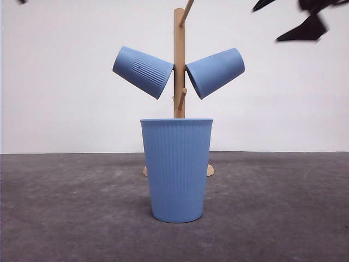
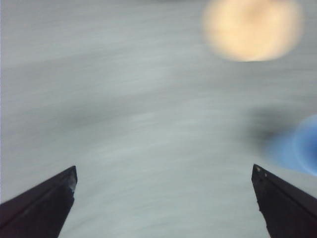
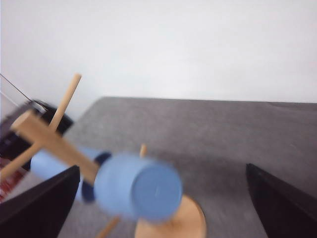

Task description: Place three cups

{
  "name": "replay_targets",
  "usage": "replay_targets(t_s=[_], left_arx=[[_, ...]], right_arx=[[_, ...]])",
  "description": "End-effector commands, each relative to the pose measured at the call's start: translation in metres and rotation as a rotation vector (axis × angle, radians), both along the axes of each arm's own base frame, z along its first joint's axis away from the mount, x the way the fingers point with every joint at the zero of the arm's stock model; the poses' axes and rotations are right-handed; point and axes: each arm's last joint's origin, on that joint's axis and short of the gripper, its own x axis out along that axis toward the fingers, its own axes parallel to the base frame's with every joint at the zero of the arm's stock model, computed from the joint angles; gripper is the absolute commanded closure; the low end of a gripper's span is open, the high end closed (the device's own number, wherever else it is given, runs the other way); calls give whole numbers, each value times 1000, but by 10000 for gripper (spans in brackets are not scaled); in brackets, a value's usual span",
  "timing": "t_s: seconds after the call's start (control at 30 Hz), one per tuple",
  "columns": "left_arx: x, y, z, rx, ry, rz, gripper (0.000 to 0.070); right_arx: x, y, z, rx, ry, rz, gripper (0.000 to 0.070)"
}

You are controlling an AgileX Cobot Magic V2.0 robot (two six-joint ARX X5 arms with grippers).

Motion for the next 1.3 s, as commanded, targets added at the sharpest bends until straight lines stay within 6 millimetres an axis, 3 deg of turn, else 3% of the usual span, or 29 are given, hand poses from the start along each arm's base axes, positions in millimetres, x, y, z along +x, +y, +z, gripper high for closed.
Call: replay_targets(t_s=[0.0, 0.2, 0.33, 0.47, 0.67, 0.83, 1.07, 1.27], left_arx=[[4, -5, 1, -65, 6, -98, 28], [20, -26, -14, -191, 112, -265, 28], [42, -46, -35, -195, 219, -335, 28], [60, -72, -62, -179, 328, -397, 29], [77, -107, -95, -170, 426, -466, 29], [82, -128, -114, -134, 463, -472, 40], [82, -150, -130, -9, 431, -432, 84], [84, -165, -142, 41, 408, -422, 254]], right_arx=[[-11, 2, 5, -108, -41, 56, 4], [-77, 10, 2, -302, 143, 204, 30], [-101, 29, 3, -284, 206, 308, 85], [-122, 48, 0, -297, 254, 409, 87], [-138, 80, -19, -337, 303, 529, 140], [-145, 98, -52, -382, 385, 562, 150], [-152, 107, -102, -460, 486, 521, 152], [-155, 110, -118, -472, 510, 527, 152]])
